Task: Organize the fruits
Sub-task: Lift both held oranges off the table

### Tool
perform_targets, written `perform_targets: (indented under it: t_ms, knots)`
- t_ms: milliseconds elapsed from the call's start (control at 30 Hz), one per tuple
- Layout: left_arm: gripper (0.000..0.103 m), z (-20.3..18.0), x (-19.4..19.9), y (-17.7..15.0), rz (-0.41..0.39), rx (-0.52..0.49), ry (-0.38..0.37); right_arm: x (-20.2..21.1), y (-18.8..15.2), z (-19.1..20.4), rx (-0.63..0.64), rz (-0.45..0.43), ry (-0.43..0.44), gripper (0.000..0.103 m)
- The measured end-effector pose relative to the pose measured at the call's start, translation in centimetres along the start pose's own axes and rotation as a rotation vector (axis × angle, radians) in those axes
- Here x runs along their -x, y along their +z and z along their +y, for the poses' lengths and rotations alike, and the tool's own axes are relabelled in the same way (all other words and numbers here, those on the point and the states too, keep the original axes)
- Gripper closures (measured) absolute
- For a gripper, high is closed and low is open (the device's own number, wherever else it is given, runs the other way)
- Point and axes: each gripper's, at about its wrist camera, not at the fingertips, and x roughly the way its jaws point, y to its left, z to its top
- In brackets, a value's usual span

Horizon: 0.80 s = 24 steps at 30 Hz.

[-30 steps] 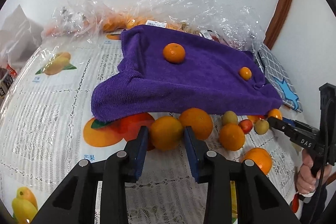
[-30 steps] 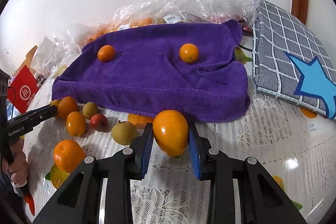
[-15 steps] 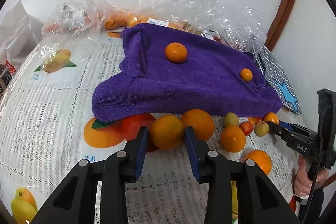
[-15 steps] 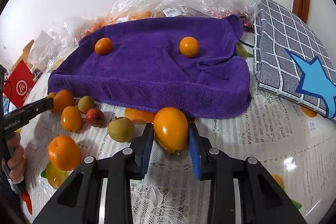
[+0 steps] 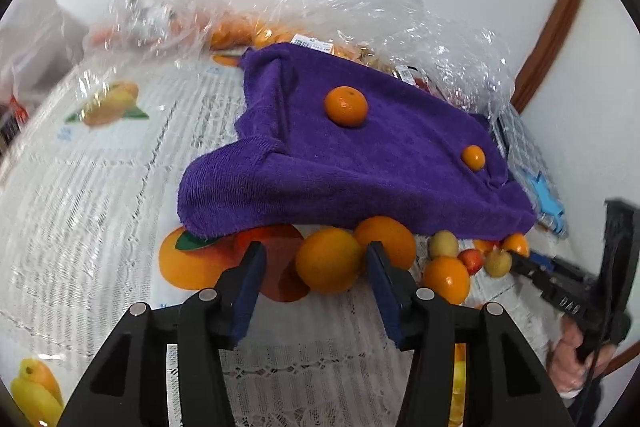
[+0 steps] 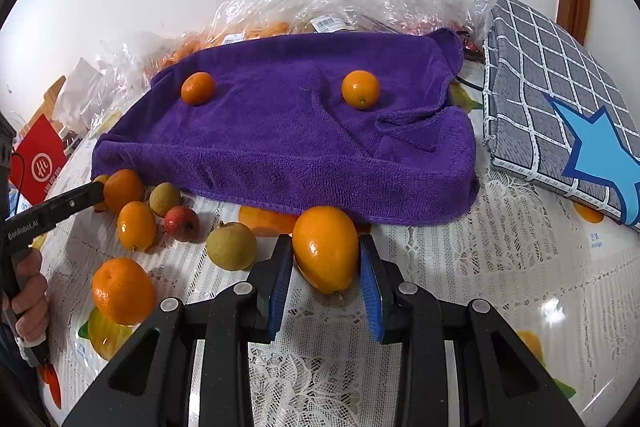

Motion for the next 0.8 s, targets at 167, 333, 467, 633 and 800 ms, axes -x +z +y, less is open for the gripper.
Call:
perform_targets:
  t_ms: [167, 333, 467, 633, 800]
  knots:
    - [0.068, 0.4, 0.1, -0.2, 0.006, 0.031, -0.065, 0.0, 0.0, 0.0, -0.001, 0.0, 0.001, 0.07]
    - [0.07, -0.9, 0.6, -0.6, -0.021, -0.025, -0.026, 0.0, 0.0, 0.0, -0.001, -0.001, 0.003, 0.07]
    - [0.07, -1.0, 1.2, -0.4, -0.051, -0.023, -0.008, 0.1, 0.0, 0.0, -0.006, -0.005, 0.008, 0.07]
    - [0.07, 0.1, 1.7, 0.1, -0.071, 0.027, -0.014, 0.4, -0.1, -0.1, -0.022, -0.012, 0.026, 0.07]
    - [0.07, 0.6, 2.6, 0.4, -0.116, 0.054, -0.028, 0.7, -0.2, -0.1, -0.024, -0.032, 0.046, 0.07]
